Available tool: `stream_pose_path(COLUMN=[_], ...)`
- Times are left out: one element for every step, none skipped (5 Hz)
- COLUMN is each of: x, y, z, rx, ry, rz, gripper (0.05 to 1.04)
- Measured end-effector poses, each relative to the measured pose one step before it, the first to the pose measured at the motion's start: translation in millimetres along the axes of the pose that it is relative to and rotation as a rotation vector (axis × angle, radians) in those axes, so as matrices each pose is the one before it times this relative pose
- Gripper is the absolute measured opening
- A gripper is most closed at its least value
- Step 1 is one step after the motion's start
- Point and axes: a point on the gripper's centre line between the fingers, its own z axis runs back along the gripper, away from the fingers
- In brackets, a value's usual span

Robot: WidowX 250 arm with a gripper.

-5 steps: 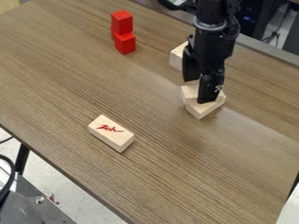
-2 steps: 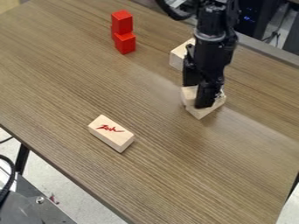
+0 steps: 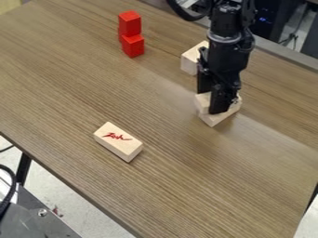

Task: Put the block on top of the arch

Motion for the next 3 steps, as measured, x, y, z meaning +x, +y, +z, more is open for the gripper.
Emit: stream_pose_path(x=[0.73, -0.52, -3.44], y=[0.08, 8.37, 15.55], z=[1.24, 11.32, 16.88], rx=[-0.0057, 0.0252, 0.0161], ry=[-0.0056, -0.032, -0.038], rz=[0.0156, 0.1085, 0.1185], gripper=[0.562, 0.561, 0.562])
